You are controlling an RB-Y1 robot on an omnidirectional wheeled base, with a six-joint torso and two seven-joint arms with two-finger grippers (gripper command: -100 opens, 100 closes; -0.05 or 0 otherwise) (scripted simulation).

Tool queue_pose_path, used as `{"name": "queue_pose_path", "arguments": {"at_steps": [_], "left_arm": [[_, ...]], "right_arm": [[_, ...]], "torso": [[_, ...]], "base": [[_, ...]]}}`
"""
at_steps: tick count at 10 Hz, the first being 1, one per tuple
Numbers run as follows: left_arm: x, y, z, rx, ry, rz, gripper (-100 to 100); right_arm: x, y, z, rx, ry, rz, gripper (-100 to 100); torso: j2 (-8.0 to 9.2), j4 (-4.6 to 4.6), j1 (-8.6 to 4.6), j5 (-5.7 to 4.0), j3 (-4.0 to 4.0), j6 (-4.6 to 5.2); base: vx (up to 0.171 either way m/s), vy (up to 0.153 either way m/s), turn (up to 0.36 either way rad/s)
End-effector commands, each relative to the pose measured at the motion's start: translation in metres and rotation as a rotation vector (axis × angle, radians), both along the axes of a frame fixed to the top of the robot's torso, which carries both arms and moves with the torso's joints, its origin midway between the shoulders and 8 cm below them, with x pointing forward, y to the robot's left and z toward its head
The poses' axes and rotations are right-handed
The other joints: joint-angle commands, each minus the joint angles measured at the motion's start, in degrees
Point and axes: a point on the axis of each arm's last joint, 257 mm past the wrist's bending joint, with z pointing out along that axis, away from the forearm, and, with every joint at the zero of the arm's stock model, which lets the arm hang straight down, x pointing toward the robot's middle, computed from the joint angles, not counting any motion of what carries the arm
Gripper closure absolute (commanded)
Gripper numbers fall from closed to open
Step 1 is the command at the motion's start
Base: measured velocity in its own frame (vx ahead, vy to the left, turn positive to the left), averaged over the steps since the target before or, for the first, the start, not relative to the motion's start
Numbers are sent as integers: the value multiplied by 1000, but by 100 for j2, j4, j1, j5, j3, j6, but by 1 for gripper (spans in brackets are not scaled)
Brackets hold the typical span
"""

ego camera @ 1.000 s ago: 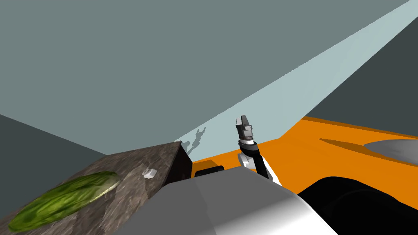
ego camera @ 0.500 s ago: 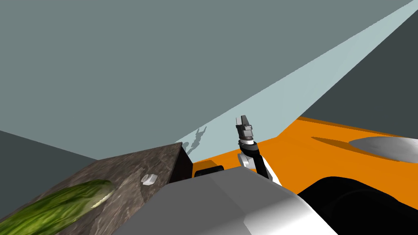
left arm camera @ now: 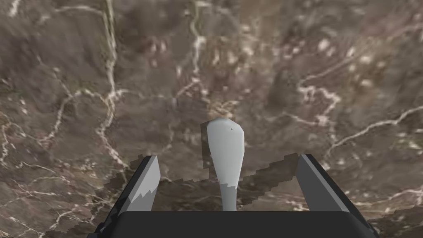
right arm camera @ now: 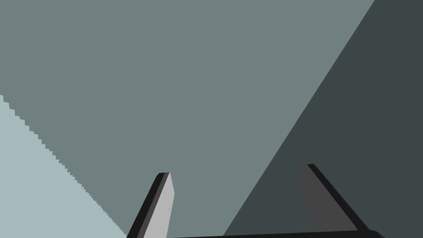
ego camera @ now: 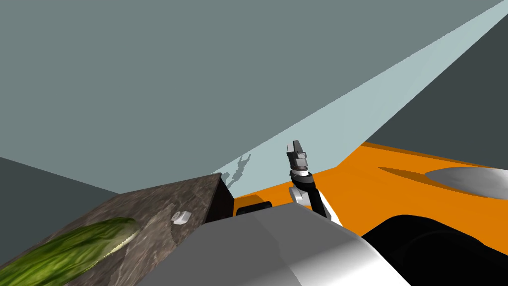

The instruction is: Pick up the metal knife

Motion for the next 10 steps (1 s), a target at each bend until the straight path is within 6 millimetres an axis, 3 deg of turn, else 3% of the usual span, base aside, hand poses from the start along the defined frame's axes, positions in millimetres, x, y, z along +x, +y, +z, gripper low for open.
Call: {"name": "queue_pose_path", "arguments": {"at_steps": [1, 2, 6, 7, 8, 10], "left_arm": [[0, 0, 0, 0, 0, 0, -100], [0, 0, 0, 0, 0, 0, 100], [0, 0, 0, 0, 1, 0, 100], [0, 0, 0, 0, 0, 0, 0], [0, -1, 5, -1, 4, 2, 100], [-1, -2, 12, -3, 9, 3, 100]], "right_arm": [[0, 0, 0, 0, 0, 0, 0], [0, 0, 0, 0, 0, 0, 0], [0, 0, 0, 0, 0, 0, 0], [0, 0, 0, 0, 0, 0, 0], [0, 0, 0, 0, 0, 0, 0], [0, 0, 0, 0, 0, 0, 0]], "torso": [[0, 0, 0, 0, 0, 0], [-1, -1, 1, 0, -1, 0], [-7, -1, 8, 7, -4, 3], [-8, -1, 9, 7, -5, 3], [-8, -2, 9, 7, -5, 3], [-12, -3, 10, 6, -8, 4]], "base": [[0, 0, 0], [0, 0, 0], [0, 0, 0], [0, 0, 0], [0, 0, 0], [6, 10, -9]]}}
